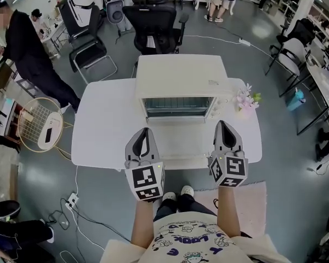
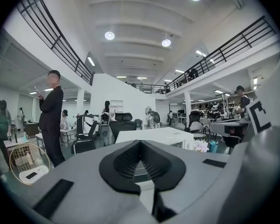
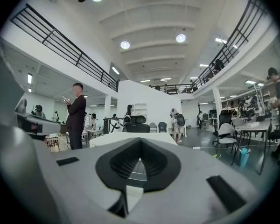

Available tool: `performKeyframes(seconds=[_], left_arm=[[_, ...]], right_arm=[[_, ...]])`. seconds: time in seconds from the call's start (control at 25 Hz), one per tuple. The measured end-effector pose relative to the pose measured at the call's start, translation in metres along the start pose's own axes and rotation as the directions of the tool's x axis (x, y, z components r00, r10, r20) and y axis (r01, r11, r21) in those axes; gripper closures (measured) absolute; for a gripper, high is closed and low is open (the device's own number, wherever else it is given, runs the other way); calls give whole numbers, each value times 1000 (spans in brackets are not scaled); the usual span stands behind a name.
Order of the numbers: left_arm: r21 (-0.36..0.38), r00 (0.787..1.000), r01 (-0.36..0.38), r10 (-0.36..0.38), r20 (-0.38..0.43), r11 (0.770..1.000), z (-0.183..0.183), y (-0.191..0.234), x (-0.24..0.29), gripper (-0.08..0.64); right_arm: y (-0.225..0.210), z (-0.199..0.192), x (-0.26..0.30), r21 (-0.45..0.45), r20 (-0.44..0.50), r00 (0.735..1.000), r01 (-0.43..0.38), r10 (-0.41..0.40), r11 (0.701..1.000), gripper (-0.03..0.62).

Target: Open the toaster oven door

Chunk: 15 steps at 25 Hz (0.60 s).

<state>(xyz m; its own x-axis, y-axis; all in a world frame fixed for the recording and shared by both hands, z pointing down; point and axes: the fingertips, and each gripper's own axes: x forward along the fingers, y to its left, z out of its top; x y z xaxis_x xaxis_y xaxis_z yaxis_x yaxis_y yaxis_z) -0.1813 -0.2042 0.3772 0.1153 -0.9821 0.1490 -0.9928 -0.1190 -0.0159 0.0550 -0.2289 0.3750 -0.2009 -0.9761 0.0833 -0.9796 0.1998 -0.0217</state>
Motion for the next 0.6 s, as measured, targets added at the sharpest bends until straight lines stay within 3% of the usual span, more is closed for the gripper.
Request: performKeyframes(seconds=[0.6], left_arm=[[23, 998, 1, -3, 69, 1000, 33, -3, 0, 555]], right_arm=[[1, 33, -3, -16, 70, 997, -14, 16, 1000, 597]])
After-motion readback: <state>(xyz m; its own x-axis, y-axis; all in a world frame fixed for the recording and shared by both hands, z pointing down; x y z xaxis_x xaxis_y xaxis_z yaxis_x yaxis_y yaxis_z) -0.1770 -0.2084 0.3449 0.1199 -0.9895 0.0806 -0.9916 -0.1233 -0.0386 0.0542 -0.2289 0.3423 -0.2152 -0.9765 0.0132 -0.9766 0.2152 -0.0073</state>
